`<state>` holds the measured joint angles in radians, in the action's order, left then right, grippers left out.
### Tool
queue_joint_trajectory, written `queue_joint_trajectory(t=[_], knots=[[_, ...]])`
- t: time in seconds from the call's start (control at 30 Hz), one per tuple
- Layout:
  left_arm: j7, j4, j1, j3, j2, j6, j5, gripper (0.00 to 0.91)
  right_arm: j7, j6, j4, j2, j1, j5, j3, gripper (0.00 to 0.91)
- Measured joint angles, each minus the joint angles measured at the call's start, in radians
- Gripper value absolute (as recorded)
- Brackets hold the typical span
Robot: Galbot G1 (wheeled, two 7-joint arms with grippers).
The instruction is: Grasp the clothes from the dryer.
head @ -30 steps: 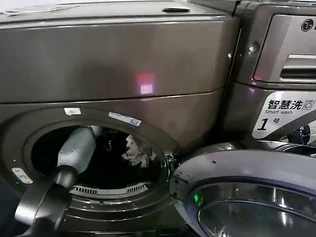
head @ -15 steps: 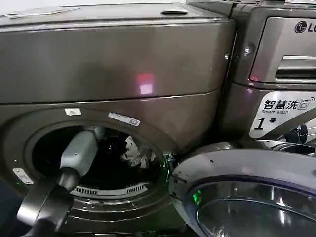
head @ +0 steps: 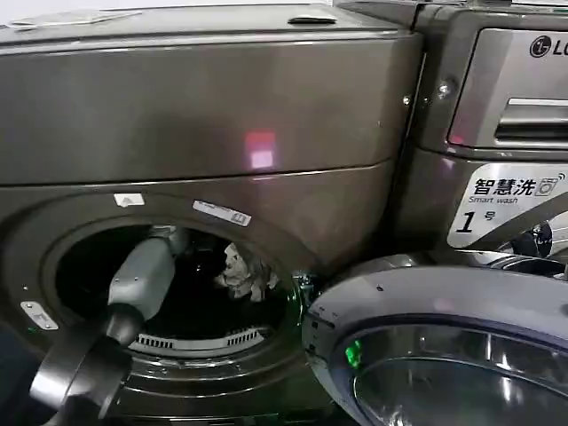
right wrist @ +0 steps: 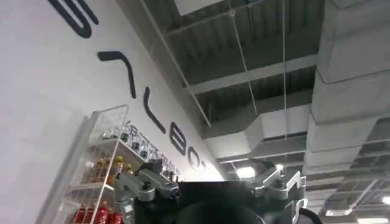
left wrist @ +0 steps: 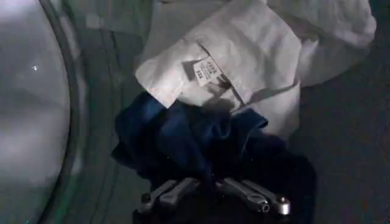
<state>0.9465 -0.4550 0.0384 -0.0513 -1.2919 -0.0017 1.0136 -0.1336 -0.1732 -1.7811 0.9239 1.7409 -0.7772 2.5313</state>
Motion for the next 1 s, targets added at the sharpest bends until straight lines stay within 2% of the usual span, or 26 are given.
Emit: queue_joint_trajectory(t=[0.4, 0.7, 1.0], knots=[[-0.095, -0.095, 0.068, -0.105, 0.012, 0.052, -0.128, 0.0, 0.004, 0.001, 0.0, 0.004, -0.007, 0.014, -0.013, 0.907], [-0.315, -0.299, 0.204, -0.242, 0.003, 0.12, -0.423, 0.0, 0.022, -0.03, -0.009, -0.003, -0.01, 0.026, -0.016, 0.907], [-0.57, -0.515, 0.377, -0.334, -0.042, 0.12, -0.724, 0.0, 0.022, -0.049, -0.025, -0.008, -0.006, 0.033, -0.013, 0.907]])
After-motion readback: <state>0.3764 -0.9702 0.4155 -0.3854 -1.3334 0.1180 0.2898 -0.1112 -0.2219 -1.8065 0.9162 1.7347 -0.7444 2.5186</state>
